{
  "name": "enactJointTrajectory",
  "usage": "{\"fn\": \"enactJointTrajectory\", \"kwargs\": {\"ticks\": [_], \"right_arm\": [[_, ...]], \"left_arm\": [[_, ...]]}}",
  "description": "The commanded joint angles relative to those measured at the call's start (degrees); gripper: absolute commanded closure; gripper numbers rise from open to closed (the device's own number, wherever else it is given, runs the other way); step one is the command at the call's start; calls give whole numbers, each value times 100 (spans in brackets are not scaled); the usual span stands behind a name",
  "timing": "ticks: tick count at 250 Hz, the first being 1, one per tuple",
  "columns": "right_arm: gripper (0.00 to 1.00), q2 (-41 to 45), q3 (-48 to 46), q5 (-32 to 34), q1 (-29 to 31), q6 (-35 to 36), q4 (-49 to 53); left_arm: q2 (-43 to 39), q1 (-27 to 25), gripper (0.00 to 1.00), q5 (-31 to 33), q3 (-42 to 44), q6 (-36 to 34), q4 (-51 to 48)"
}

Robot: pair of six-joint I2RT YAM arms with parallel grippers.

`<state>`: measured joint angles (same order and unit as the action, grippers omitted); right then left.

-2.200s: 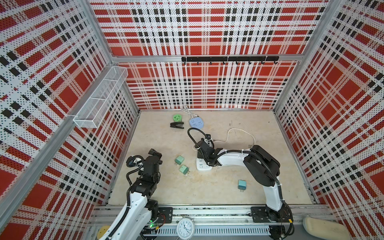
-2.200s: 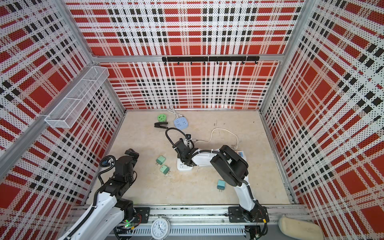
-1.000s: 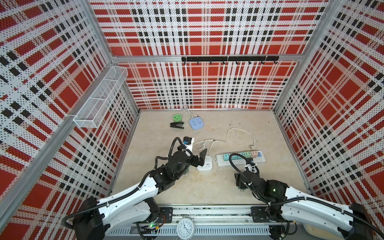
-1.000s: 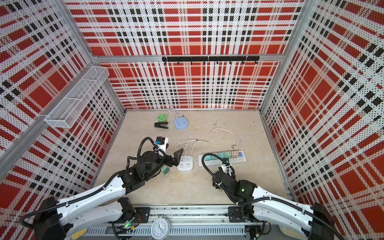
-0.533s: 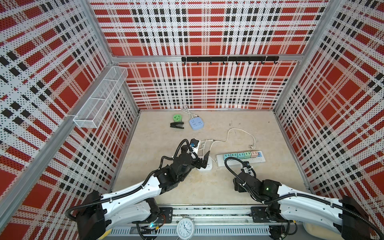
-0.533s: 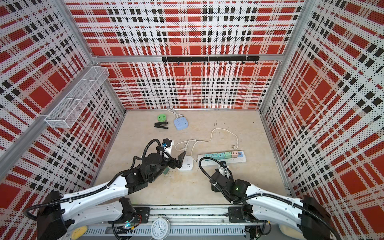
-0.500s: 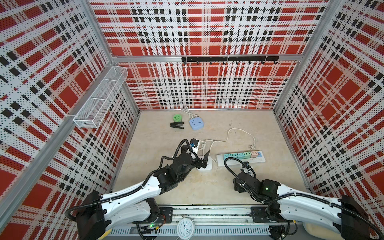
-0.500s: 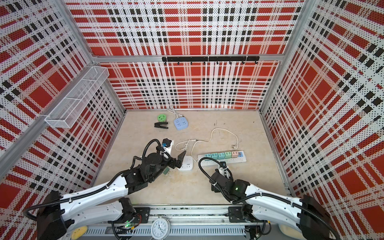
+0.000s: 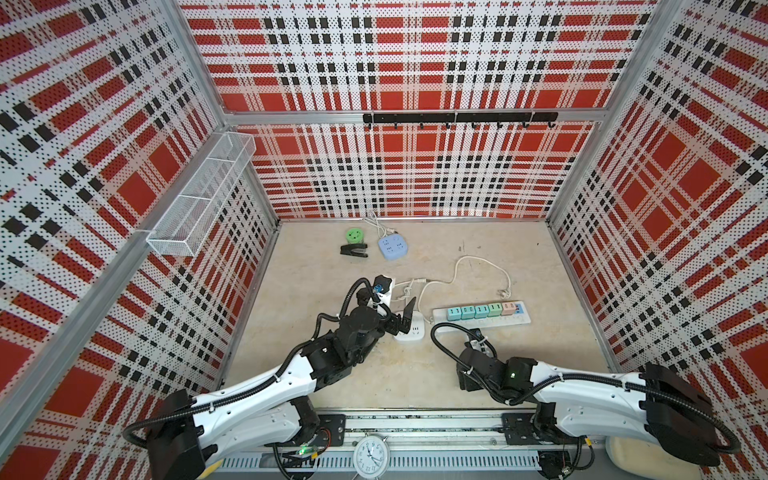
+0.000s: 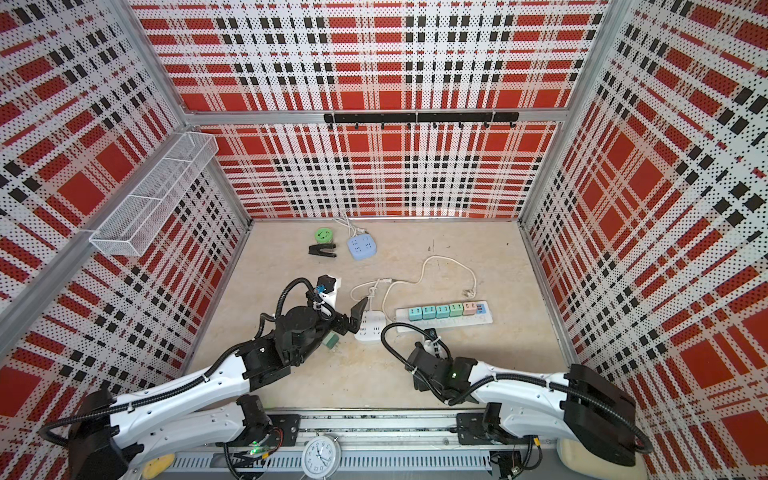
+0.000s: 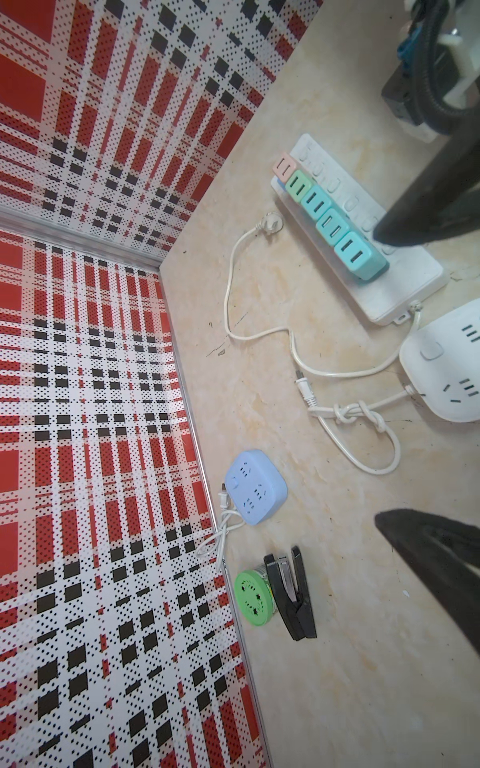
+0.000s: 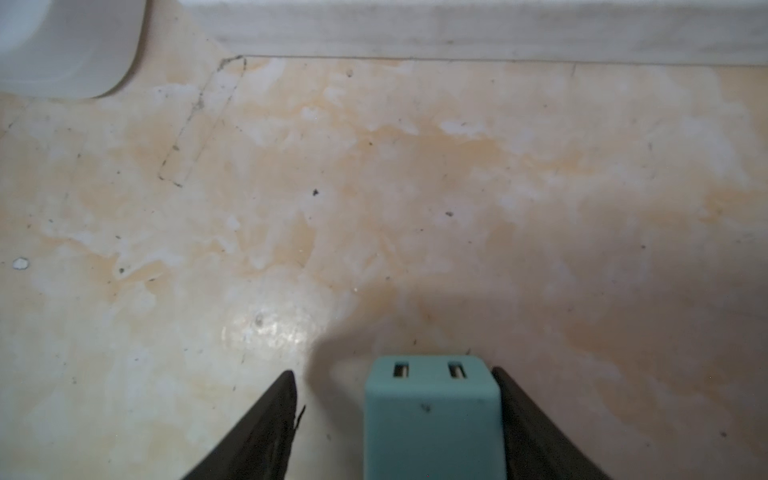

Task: Insert the plug
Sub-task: 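Grasp the loose teal charger with the right gripper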

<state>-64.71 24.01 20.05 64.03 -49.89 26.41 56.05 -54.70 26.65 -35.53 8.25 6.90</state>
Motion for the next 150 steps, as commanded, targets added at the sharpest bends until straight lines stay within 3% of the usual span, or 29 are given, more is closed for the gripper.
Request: {"fn": "enactJointTrajectory", "kwargs": {"ticks": [1,111,150], "right_arm": [[27,-114,193,197,83,-149,-43],[26,-2,203,72,267,-161,299],[35,-42,115,82,281,-169,221]], "left_arm": [[-85,-6,1,156,-24,-25,73],[-41,3,1,203,-24,-31,70],[-32,19,1,219,-29,-45,71]]}}
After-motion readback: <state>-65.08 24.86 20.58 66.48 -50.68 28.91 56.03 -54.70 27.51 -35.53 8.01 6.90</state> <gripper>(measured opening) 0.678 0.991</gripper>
